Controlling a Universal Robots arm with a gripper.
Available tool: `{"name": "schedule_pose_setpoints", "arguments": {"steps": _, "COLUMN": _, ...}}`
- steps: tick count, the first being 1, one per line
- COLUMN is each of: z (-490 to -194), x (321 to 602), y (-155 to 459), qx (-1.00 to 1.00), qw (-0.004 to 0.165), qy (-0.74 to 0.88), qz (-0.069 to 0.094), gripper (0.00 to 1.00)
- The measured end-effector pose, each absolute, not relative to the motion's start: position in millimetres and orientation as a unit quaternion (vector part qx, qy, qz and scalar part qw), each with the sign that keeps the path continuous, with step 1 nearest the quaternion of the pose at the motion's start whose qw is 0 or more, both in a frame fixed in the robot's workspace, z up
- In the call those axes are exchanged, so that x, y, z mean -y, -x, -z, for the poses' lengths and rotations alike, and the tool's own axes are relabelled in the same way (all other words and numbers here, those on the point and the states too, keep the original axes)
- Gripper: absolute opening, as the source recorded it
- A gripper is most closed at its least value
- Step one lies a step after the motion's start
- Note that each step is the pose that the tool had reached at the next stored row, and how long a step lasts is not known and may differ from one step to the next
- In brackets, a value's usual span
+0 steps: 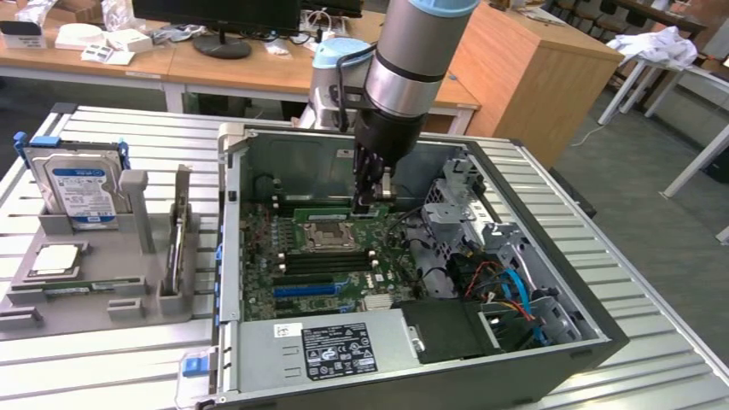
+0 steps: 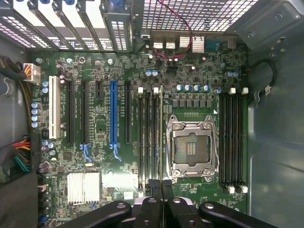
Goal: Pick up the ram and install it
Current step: 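Insert the ram into the slot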
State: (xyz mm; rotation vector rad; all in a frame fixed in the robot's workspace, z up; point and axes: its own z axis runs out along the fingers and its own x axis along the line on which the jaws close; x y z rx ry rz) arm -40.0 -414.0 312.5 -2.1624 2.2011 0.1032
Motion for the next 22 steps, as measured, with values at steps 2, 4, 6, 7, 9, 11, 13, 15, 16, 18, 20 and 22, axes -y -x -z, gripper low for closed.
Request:
{"name": "schedule_pose_setpoints", "arguments": {"steps": 2, "z": -312.4, "x": 414.0, "y": 40.0, "qx": -0.713, "qw": 0.027, "qy": 0.7, "qz": -0.033, "gripper": 0.11}}
{"name": "schedule_pose_setpoints", "arguments": {"steps": 4, "z": -312.3, "x": 414.0, "y": 39.8, "qx": -0.713, "qw": 0.027, "qy": 0.7, "qz": -0.034, "gripper": 0.11}}
{"name": "schedule_pose_setpoints", "arguments": {"steps": 6, "z": -312.3, "x": 414.0, "y": 39.9, "qx": -0.713, "qw": 0.026, "qy": 0.7, "qz": -0.035, "gripper": 0.11}}
{"name": "schedule_pose_setpoints", "arguments": {"steps": 7, "z": -312.3, "x": 414.0, "y": 39.8, "qx": -0.713, "qw": 0.026, "qy": 0.7, "qz": -0.035, "gripper": 0.11}}
{"name": "schedule_pose_setpoints", "arguments": {"steps": 9, "z": -312.3, "x": 414.0, "y": 39.8, "qx": -0.713, "qw": 0.025, "qy": 0.7, "qz": -0.035, "gripper": 0.11}}
{"name": "schedule_pose_setpoints", "arguments": {"steps": 11, "z": -312.2, "x": 413.9, "y": 39.6, "qx": -0.713, "qw": 0.024, "qy": 0.7, "qz": -0.037, "gripper": 0.11}}
{"name": "schedule_pose_setpoints", "arguments": {"steps": 13, "z": -312.1, "x": 414.0, "y": 39.6, "qx": -0.713, "qw": 0.021, "qy": 0.7, "qz": -0.04, "gripper": 0.11}}
{"name": "schedule_pose_setpoints", "arguments": {"steps": 15, "z": -312.1, "x": 414.0, "y": 39.6, "qx": -0.713, "qw": 0.019, "qy": 0.7, "qz": -0.042, "gripper": 0.11}}
{"name": "schedule_pose_setpoints", "arguments": {"steps": 16, "z": -312.1, "x": 414.0, "y": 39.7, "qx": -0.713, "qw": 0.019, "qy": 0.7, "qz": -0.042, "gripper": 0.11}}
{"name": "schedule_pose_setpoints", "arguments": {"steps": 18, "z": -312.1, "x": 414.0, "y": 39.6, "qx": -0.713, "qw": 0.019, "qy": 0.7, "qz": -0.042, "gripper": 0.11}}
{"name": "schedule_pose_setpoints", "arguments": {"steps": 20, "z": -312.1, "x": 414.0, "y": 39.6, "qx": -0.713, "qw": 0.019, "qy": 0.7, "qz": -0.042, "gripper": 0.11}}
{"name": "schedule_pose_setpoints", "arguments": {"steps": 22, "z": -311.9, "x": 414.3, "y": 39.6, "qx": -0.713, "qw": 0.018, "qy": 0.7, "qz": -0.042, "gripper": 0.11}}
